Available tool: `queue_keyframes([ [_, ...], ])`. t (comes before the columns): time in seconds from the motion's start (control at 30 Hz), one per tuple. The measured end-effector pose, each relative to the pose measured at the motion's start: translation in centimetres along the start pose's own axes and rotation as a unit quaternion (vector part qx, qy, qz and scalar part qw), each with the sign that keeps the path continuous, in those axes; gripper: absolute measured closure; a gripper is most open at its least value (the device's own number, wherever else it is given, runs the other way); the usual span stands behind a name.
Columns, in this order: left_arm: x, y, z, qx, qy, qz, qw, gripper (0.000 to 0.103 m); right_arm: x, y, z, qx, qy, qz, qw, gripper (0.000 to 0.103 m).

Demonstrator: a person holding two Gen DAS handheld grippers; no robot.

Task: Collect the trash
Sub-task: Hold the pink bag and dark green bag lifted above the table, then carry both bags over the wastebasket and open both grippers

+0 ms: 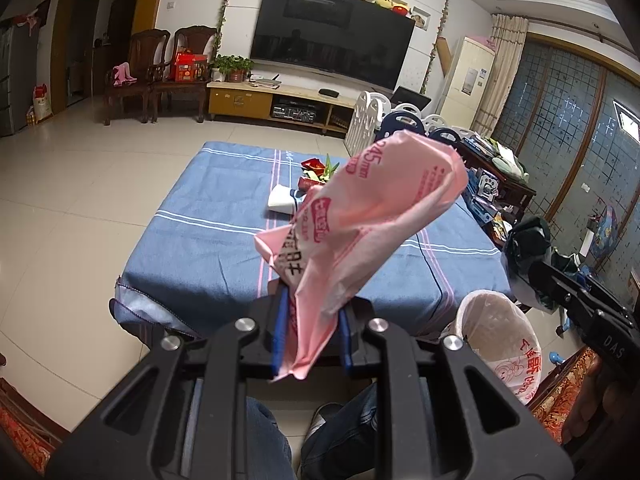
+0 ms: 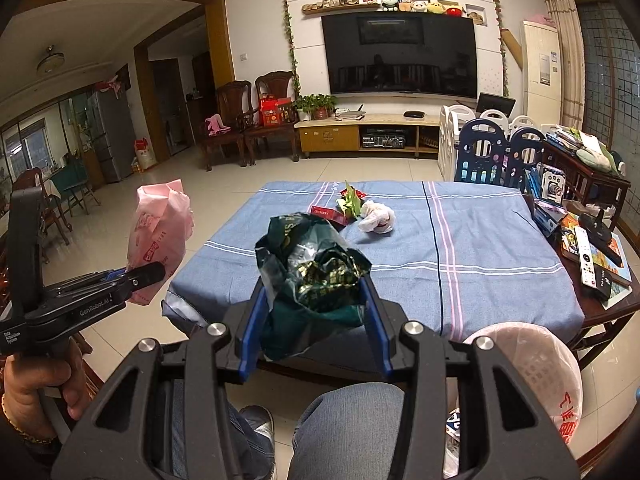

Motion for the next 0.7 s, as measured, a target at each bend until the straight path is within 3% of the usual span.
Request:
queue_keyframes([
  [0.7, -0.28, 0.09, -0.37, 0.007, -0.003, -0.001, 1.0000, 0.081, -0.36, 0.16, -0.17, 0.002, 0.004, -0.003, 1.000, 0.058],
])
Point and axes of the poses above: each gripper's, at about its wrist camera, not at the fingertips, and z roughly against the way its jaws point, x to its left, y to its underside, the point moved 5 cm from there along -z, roughly the way its jaws point, and after that the axes turned 10 degrees about z, right-handed, at the moved point
